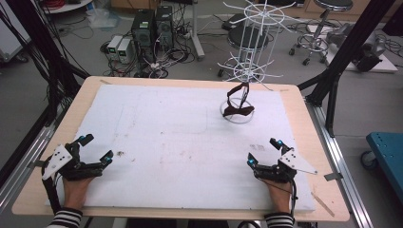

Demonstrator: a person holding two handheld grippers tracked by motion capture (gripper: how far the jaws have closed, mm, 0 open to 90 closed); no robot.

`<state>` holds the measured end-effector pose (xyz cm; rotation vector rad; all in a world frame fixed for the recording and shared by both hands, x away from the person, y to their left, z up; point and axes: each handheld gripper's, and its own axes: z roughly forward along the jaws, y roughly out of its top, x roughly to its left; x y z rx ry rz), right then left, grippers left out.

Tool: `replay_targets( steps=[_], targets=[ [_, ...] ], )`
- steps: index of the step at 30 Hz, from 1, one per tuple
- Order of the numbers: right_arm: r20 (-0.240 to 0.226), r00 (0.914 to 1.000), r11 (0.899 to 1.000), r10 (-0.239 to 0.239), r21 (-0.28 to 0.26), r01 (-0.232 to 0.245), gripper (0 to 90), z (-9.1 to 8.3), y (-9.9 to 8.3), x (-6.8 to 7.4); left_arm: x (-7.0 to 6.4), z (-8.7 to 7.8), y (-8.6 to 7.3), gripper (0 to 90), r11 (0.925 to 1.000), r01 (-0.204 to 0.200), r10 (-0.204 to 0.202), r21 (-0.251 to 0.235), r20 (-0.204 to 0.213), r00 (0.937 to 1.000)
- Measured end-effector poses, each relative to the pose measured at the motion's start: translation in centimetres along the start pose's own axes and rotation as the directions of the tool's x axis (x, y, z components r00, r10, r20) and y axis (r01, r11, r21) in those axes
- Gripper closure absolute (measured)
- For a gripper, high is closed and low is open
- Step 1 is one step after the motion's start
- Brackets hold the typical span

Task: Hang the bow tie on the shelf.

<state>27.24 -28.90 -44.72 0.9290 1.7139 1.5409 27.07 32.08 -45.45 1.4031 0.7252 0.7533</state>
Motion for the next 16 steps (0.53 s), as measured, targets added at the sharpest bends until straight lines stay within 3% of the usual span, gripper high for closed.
replay_targets(
  steps=[9, 16],
  targets=[
    [0.013, 0.9998, 0.999, 0.013, -0.03, -0.013, 0.7, -0.21, -0.42, -0.01, -0.01, 0.0, 0.0, 2.0, 1.0, 0.0, 0.0, 0.001, -0.003, 1.0],
    [0.019, 0.9997, 0.999, -0.016, -0.028, 0.016, 0.7, -0.15, -0.44, 0.16, -0.02, -0.07, -0.01, 1.9, 1.0, -0.007, 0.007, -0.001, 0.001, 1.0]
  ],
)
